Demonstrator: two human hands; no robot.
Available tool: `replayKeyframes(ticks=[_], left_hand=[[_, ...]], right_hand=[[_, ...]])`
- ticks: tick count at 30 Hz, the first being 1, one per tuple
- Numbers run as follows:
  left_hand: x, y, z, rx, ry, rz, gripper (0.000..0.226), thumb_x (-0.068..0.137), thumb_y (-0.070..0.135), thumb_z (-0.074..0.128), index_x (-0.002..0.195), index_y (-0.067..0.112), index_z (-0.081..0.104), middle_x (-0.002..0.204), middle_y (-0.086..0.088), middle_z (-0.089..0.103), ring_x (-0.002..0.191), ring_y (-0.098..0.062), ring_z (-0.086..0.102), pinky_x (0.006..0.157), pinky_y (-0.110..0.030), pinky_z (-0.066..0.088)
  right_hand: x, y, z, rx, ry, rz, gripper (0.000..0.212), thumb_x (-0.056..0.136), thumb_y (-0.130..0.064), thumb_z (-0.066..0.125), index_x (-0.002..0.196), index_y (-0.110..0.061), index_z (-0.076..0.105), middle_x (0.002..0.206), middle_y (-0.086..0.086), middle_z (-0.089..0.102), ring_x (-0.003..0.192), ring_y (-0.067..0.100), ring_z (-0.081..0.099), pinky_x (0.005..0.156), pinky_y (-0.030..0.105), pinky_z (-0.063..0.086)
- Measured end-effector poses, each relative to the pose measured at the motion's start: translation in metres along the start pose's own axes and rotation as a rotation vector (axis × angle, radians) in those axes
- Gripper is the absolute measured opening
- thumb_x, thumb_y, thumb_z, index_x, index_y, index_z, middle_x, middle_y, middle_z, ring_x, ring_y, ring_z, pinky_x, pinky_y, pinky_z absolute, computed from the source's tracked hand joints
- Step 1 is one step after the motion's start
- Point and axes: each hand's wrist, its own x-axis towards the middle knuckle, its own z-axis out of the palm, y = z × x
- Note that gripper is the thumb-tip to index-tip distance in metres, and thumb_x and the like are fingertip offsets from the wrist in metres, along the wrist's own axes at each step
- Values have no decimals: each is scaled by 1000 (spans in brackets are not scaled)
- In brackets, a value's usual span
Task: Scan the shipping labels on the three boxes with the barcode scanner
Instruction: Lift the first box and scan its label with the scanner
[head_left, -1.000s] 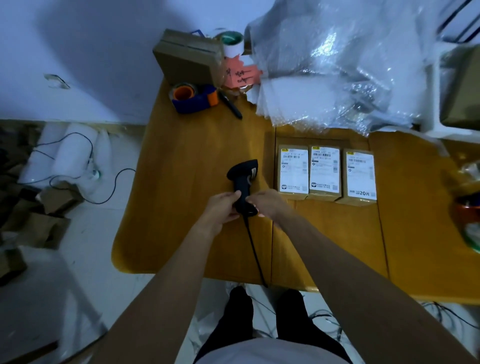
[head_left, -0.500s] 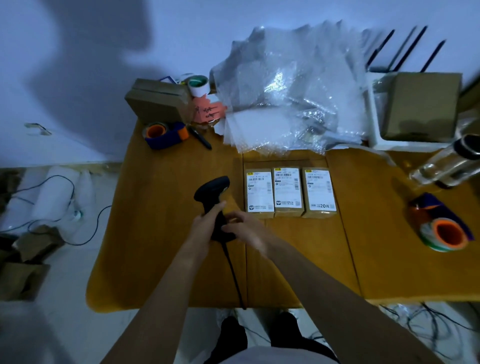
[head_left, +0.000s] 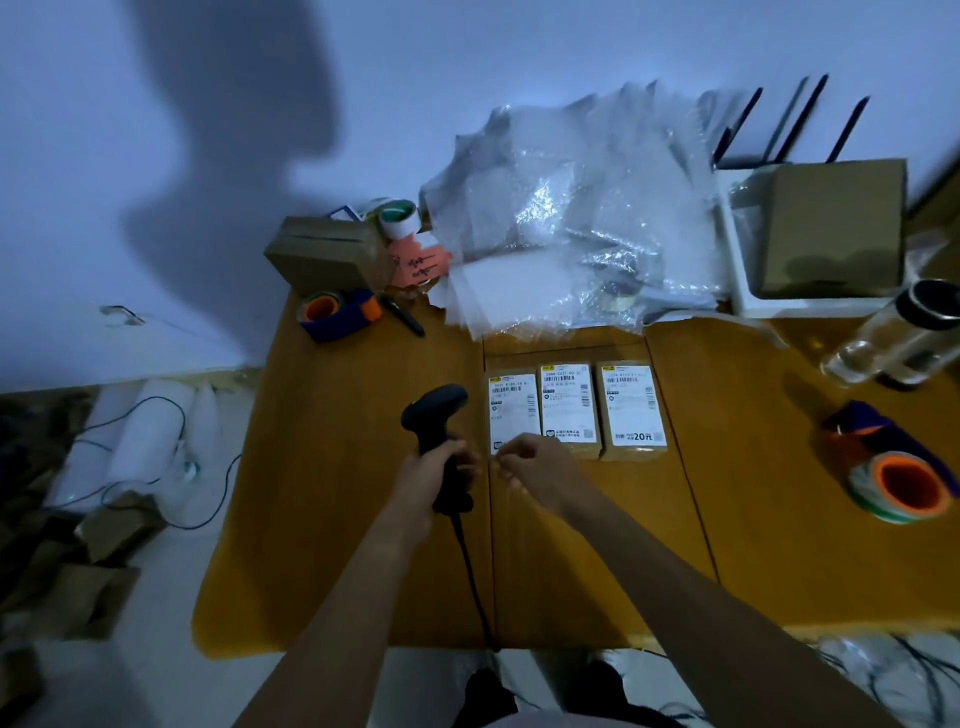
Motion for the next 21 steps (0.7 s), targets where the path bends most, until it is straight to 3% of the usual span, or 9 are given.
replayKeyframes(ticks=[2,4,9,13,21], left_hand=[[-5,2,1,13,39,7,13,95,15,69,106,7,70,76,-7,68,65,-22,65,64,-34,55],[-9,2,3,50,102,12,14,96,18,69,107,9,69,71,-4,60,59,-18,58,60,-31,50],[-27,4,13,95,198,49,21,94,28,72,107,11,68,66,-2,56,53,-15,52,56,-29,45],[-62,16,12,118,209,69,29,95,28,71,114,7,68,65,-3,56,53,-16,52,53,-29,46],[-116,58,0,62,184,215,18,95,25,72,107,12,69,64,-5,59,50,-20,54,55,-36,49]], right_hand=[[2,4,-10,0,16,5,16,100,-22,61,111,-15,70,106,8,74,90,22,72,82,40,60],[3,7,-19,-43,23,9,17,99,-25,60,114,-19,66,110,8,73,92,22,71,83,41,61],[8,19,-31,-196,16,-22,35,99,-27,61,133,-17,57,118,3,65,97,19,67,85,39,59],[12,29,-39,-384,83,-86,36,98,-27,59,133,-18,61,128,7,71,115,25,68,90,45,58],[25,21,-42,-478,69,-123,39,100,-34,55,137,-19,58,130,9,70,106,27,69,80,37,56]])
